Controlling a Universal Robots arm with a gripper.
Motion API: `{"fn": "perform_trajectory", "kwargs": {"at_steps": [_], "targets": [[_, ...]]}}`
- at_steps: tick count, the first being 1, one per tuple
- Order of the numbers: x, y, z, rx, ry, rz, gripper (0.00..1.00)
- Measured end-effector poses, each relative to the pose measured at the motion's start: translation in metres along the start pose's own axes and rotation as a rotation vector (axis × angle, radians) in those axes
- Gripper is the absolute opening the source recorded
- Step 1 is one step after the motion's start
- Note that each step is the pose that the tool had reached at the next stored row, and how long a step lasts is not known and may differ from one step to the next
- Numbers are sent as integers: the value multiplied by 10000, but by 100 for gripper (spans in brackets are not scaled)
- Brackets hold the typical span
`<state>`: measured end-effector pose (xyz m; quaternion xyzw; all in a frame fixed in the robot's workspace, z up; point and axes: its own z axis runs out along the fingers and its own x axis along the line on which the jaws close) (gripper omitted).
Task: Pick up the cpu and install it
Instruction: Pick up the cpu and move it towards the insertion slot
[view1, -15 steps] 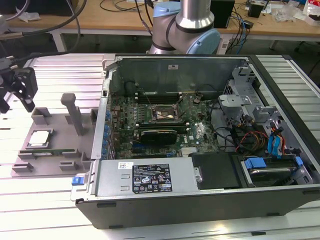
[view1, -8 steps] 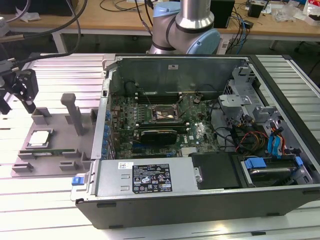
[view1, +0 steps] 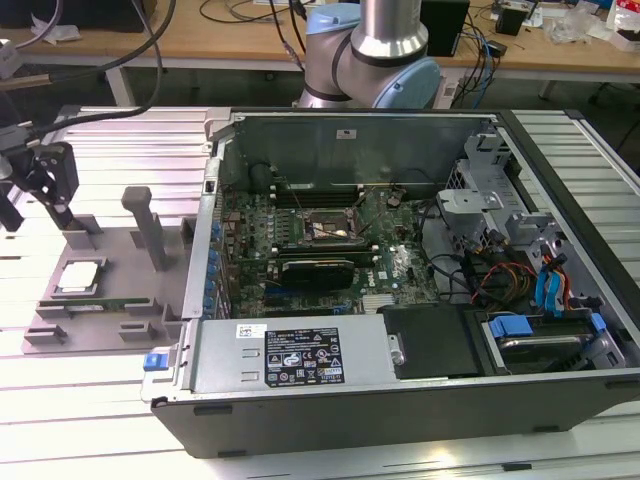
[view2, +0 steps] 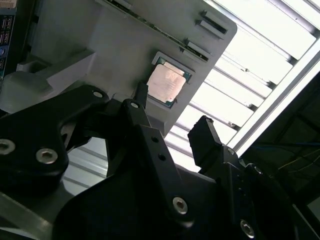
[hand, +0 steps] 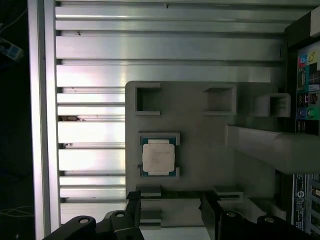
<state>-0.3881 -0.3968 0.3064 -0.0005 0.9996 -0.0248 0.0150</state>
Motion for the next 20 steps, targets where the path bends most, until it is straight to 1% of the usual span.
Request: {"fn": "perform_trajectory", "kwargs": {"at_steps": [5, 11, 20], "targets": [[1, 1, 25, 0, 0, -1, 60], [3, 4, 89, 0, -1, -1, 60], [4, 7, 140, 0, 0, -1, 60]]}}
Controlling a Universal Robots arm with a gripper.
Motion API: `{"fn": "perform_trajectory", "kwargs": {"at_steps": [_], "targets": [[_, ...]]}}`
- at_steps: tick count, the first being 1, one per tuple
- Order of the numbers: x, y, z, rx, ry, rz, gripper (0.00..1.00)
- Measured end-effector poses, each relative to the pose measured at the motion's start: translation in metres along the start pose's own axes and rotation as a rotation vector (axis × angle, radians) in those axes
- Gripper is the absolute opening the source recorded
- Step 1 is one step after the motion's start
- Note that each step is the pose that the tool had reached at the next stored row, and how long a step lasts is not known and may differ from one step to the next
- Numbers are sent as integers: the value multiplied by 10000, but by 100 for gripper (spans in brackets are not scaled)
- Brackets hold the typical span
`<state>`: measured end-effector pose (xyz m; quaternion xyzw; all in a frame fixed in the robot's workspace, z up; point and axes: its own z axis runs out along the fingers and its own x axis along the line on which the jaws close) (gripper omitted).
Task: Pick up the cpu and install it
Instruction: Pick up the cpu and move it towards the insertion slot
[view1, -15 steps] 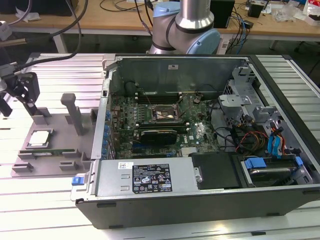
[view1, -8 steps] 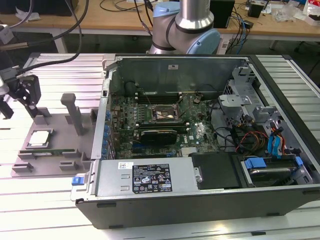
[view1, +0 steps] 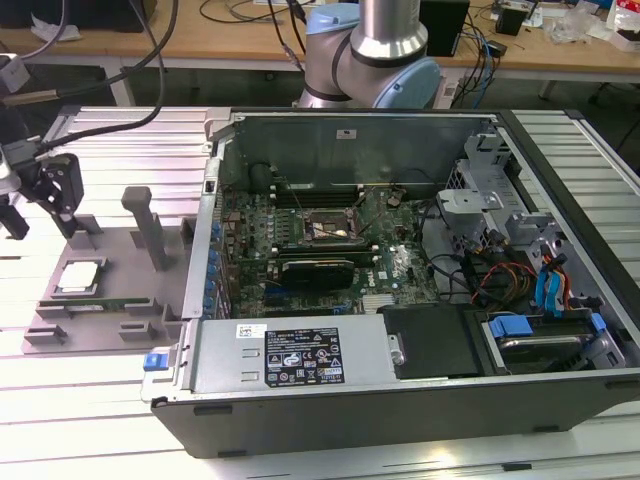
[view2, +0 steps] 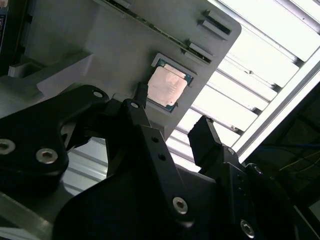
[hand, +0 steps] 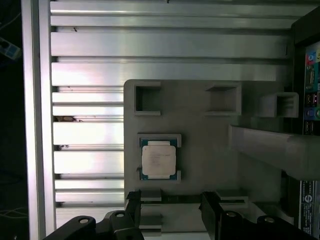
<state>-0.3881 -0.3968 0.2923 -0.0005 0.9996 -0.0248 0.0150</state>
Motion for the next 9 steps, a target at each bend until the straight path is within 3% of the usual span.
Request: {"fn": "perform_trajectory", "kwargs": {"at_steps": [9], "targets": [[3, 4, 77, 0, 0, 0, 60]]}}
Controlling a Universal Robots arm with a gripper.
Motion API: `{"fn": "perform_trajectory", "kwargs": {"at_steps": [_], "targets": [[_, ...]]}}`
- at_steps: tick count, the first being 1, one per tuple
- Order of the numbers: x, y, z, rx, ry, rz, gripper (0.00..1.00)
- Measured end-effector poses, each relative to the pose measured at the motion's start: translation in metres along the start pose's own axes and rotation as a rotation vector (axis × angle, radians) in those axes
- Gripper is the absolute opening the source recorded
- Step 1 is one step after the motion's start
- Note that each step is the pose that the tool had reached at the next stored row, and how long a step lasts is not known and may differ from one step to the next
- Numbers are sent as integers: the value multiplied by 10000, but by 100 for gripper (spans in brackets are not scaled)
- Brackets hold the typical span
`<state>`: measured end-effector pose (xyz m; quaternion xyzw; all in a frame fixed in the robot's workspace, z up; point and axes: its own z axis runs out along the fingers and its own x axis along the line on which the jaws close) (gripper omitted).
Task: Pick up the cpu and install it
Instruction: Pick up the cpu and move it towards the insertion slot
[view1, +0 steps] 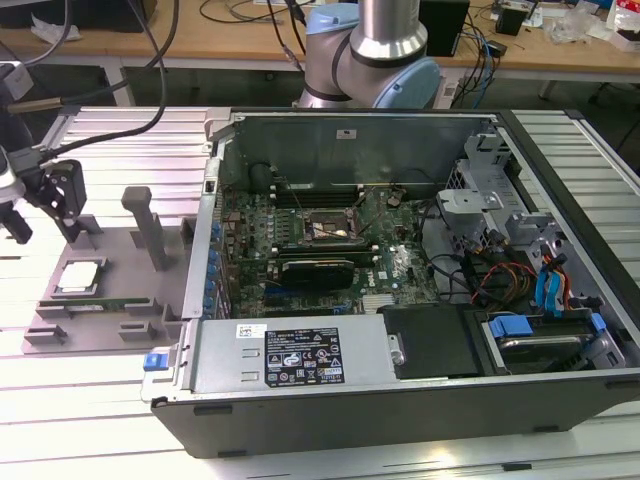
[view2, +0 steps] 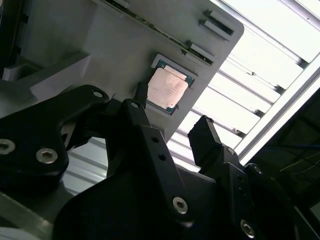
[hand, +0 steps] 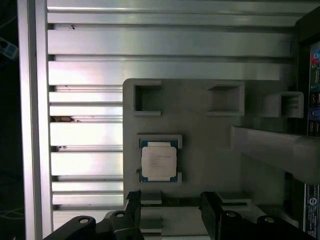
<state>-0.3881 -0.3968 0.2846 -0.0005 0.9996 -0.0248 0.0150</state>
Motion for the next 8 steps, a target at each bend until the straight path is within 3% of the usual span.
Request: {"fn": "perform_trajectory", "kwargs": {"at_steps": [8], "targets": [[2, 3, 57, 0, 0, 0, 60]]}}
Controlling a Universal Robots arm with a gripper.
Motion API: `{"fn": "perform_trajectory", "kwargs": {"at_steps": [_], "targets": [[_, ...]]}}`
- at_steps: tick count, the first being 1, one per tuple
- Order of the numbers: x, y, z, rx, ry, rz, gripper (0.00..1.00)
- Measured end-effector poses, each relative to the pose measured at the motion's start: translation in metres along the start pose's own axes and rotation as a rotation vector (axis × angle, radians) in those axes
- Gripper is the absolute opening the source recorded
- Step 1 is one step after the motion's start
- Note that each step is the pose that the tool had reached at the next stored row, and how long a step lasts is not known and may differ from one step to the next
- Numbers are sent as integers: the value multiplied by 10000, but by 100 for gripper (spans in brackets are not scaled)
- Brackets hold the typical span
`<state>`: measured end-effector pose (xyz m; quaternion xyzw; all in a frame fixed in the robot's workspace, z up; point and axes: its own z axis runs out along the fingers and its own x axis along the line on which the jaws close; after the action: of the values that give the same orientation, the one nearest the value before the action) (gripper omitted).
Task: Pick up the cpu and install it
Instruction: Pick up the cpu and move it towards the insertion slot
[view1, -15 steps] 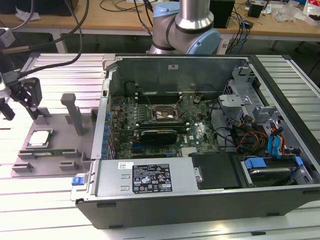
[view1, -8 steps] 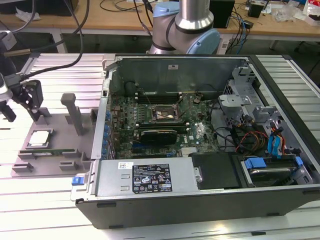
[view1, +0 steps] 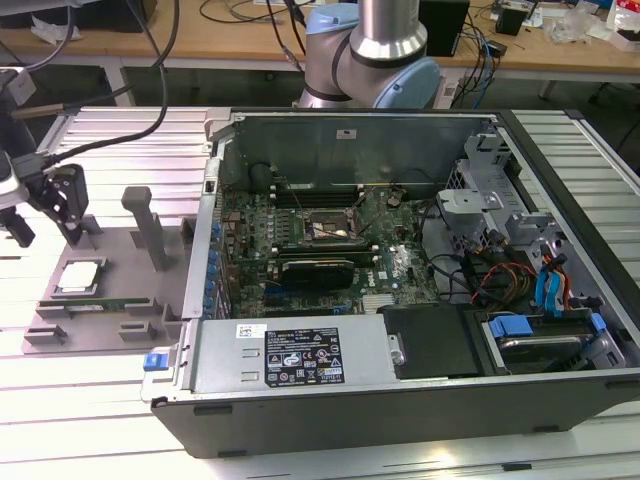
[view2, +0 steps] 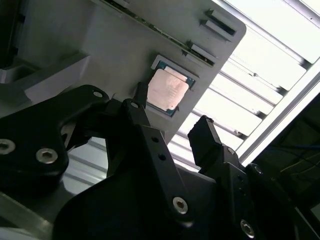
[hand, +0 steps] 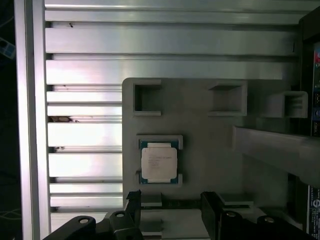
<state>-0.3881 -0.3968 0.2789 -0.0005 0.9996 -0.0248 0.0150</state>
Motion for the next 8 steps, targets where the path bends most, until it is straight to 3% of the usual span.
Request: {"fn": "perform_trajectory", "kwargs": {"at_steps": [8], "targets": [[1, 2, 44, 1, 0, 0, 60]]}}
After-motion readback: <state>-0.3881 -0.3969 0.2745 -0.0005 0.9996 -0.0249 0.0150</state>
